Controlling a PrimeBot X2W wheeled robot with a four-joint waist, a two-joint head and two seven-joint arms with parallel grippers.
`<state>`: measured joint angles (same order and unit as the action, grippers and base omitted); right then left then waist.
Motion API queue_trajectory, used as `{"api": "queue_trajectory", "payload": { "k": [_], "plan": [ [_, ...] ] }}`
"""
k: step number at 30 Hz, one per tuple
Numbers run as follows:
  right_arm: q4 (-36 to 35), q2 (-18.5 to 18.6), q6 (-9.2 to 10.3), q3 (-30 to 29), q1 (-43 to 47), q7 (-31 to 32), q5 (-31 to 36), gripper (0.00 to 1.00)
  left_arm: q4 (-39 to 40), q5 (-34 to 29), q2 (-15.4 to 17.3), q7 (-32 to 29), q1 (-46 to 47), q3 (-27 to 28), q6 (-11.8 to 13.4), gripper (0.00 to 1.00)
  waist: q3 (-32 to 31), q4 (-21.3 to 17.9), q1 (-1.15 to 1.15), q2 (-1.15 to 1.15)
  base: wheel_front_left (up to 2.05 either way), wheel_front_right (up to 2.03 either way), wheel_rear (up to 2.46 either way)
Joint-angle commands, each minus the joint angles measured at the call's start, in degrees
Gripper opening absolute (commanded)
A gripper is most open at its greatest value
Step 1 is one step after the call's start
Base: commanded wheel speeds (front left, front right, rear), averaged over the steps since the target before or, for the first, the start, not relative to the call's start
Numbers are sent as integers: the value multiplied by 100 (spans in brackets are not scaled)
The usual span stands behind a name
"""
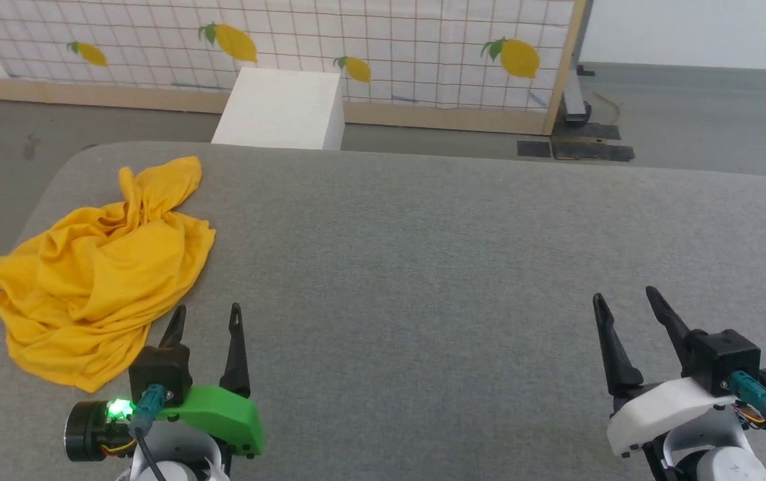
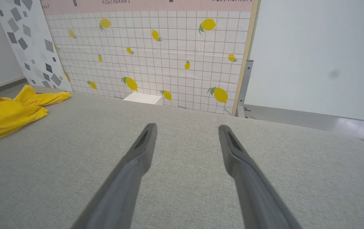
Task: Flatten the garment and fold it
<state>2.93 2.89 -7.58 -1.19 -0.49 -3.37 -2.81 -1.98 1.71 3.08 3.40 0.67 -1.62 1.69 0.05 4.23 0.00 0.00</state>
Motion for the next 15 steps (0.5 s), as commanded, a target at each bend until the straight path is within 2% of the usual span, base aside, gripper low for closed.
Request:
{"api": "queue_trajectory", "payload": {
  "k": [1, 15],
  "plan": [
    [34, 0, 2, -10, 54, -67, -60, 100, -26, 44, 10, 69, -1, -14, 51, 100, -4, 109, 0, 0, 0, 0, 0],
    [122, -1, 3, 10, 123, -232, -165, 100, -99, 77, 10, 233, -51, -40, 134, 100, -21, 636, 0, 0, 0, 0, 0]
  ]
}}
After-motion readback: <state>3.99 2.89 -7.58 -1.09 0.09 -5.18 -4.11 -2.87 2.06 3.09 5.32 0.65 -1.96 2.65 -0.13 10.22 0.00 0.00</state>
